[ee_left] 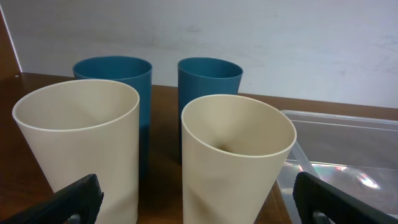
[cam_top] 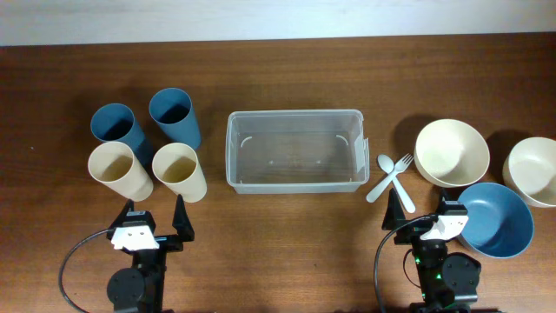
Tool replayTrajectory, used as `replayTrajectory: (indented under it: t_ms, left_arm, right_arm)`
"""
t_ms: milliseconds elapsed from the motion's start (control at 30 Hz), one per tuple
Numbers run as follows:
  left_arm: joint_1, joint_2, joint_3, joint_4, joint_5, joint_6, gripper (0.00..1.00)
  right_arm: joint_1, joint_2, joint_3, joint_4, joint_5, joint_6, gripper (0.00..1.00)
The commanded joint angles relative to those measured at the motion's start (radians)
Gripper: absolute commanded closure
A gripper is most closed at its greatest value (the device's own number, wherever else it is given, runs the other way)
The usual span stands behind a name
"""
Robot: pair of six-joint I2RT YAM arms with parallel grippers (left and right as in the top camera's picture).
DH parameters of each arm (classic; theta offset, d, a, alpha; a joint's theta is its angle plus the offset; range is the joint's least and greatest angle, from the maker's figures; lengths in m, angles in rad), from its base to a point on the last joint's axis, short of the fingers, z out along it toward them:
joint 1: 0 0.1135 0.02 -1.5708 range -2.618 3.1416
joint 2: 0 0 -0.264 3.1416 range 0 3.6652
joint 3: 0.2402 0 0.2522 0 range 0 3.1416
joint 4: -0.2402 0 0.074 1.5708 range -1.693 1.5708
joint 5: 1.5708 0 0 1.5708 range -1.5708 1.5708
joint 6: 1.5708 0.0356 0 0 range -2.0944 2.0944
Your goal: Pack container
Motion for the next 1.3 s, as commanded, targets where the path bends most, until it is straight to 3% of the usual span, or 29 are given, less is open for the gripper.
replayTrajectory:
  t_ms: [0,1000,1267]
  left_arm:
    - [-0.003,-0.010,-0.001,-0.007,0.007,0.016,0.00]
    - [-0.003,-0.010,-0.001,-0.007,0.007,0.016,0.00]
    - [-0.003,-0.010,-0.001,-0.007,0.007,0.016,0.00]
  right_arm:
    - [-0.006,-0.008,-0.005,-0.006,0.009,0.000,0.01]
    - [-0.006,-0.008,-0.005,-0.002,0.027,0.001,0.01]
    - [-0.006,-0.008,0.005,0.001,-0.119,0.049,0.01]
